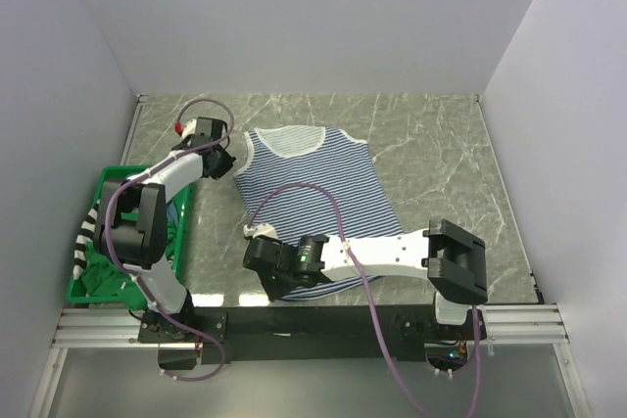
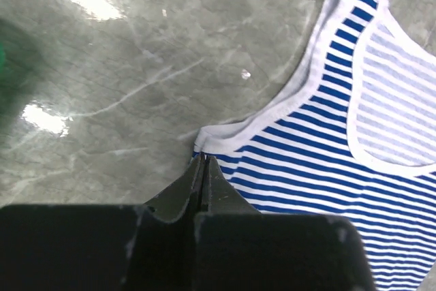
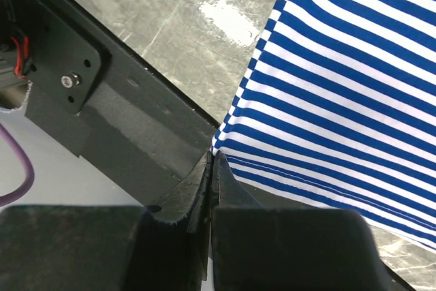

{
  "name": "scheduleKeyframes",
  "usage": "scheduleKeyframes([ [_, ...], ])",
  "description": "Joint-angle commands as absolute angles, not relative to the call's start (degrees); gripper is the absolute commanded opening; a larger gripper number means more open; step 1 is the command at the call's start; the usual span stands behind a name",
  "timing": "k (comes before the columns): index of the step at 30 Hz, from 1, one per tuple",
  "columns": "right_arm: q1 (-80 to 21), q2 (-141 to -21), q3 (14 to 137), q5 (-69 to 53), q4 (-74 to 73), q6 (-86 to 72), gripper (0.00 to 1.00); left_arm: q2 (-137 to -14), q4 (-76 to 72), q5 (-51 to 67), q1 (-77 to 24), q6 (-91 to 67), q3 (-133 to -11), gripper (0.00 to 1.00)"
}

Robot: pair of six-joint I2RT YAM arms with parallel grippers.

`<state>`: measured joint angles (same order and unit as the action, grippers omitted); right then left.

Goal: Fold and stack the tank tops
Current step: Fold the tank top

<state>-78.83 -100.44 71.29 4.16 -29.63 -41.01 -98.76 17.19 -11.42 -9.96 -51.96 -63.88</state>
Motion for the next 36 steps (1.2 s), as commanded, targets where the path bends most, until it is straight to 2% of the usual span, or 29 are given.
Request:
scheduleKeyframes([
  [1, -78.5, -99.7, 74.2, 3.7, -29.1, -41.0, 0.00, -97.6, 15.9, -10.6, -9.4, -51.2, -62.4, 0.01],
  [3, -78.5, -99.8, 74.2, 3.5, -29.2, -41.1, 0.00, -98.1, 13.4, -8.4, -9.4, -50.6, -61.3, 0.09],
  [4, -78.4, -99.9, 74.3, 3.3, -29.1, -41.2, 0.00, -98.3, 12.4, -8.1, -9.4, -50.2, -61.0, 0.21],
  [7, -78.3, -100.0, 73.8, 3.4, -28.8, -41.4, 0.00, -99.7, 9.2, -5.5, -9.5, -48.9, -59.7, 0.37],
  [9, -78.2, -100.0, 73.3, 3.3, -28.5, -41.4, 0.00, -100.5, 8.4, -5.4, -9.5, -48.8, -58.9, 0.45],
  [13, -77.9, -100.0, 72.7, 3.1, -27.9, -41.5, 0.00, -102.0, 6.3, -4.6, -9.5, -48.1, -58.1, 0.48],
  [17, -77.9, -99.8, 72.2, 3.1, -27.4, -41.7, 0.00, -104.9, 6.2, -4.6, -9.5, -48.1, -58.9, 0.41],
  [28, -77.3, -97.6, 70.2, 3.3, -26.9, -42.3, 0.00, -108.5, 9.7, -8.9, -10.5, -49.2, -61.3, 0.04],
  [30, -77.3, -97.7, 70.6, 3.2, -26.8, -42.3, 0.00, -107.4, 11.1, -11.0, -10.5, -49.4, -62.2, 0.01],
  [36, -77.3, -101.5, 77.2, 1.4, -26.6, -41.5, 0.00, -104.5, 18.1, -19.8, -9.8, -50.2, -66.4, 0.01],
])
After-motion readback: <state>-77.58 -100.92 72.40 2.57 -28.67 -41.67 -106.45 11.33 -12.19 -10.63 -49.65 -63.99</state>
